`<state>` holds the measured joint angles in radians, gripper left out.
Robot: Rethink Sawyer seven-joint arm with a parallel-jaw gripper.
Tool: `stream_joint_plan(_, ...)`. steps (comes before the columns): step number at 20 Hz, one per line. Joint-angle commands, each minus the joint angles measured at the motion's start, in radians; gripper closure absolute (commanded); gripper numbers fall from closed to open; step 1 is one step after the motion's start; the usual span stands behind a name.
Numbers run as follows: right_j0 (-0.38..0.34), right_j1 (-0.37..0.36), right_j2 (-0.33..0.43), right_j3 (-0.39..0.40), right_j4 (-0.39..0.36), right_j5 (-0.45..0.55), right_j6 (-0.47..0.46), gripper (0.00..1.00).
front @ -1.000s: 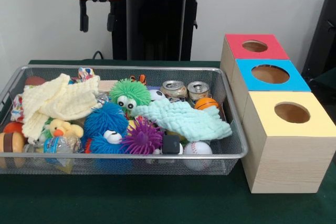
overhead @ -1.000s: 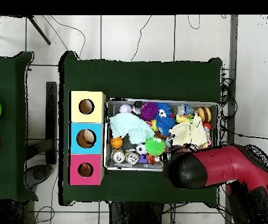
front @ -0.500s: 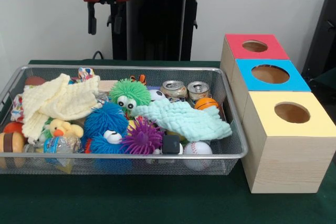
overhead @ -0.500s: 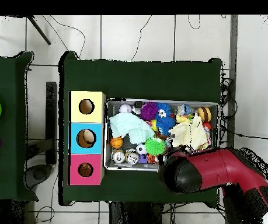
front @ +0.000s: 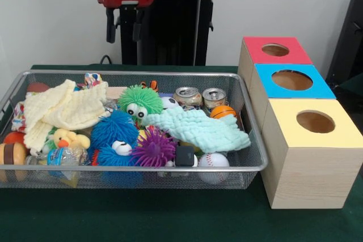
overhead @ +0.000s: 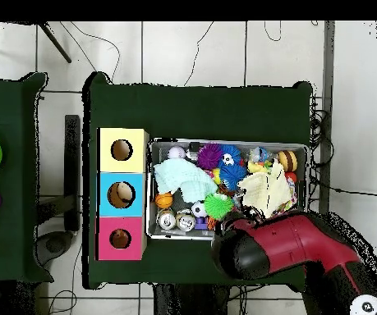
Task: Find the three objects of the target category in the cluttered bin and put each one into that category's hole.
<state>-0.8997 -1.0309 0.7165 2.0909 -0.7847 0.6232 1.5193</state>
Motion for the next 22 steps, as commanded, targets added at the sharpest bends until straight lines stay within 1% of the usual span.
stream_joint_plan(1, 0.011, 0.066, -0.051, 0.067, -0.112, -0.079, -0.001, 0.0)
stream_joint_plan(4, 0.015, 0.089, -0.069, 0.063, -0.131, -0.102, 0.012, 0.0)
stream_joint_plan(13, 0.031, 0.112, -0.114, 0.067, -0.163, -0.148, 0.037, 0.0)
stream_joint_plan(22, 0.084, 0.147, -0.181, 0.059, -0.201, -0.204, 0.088, 0.0)
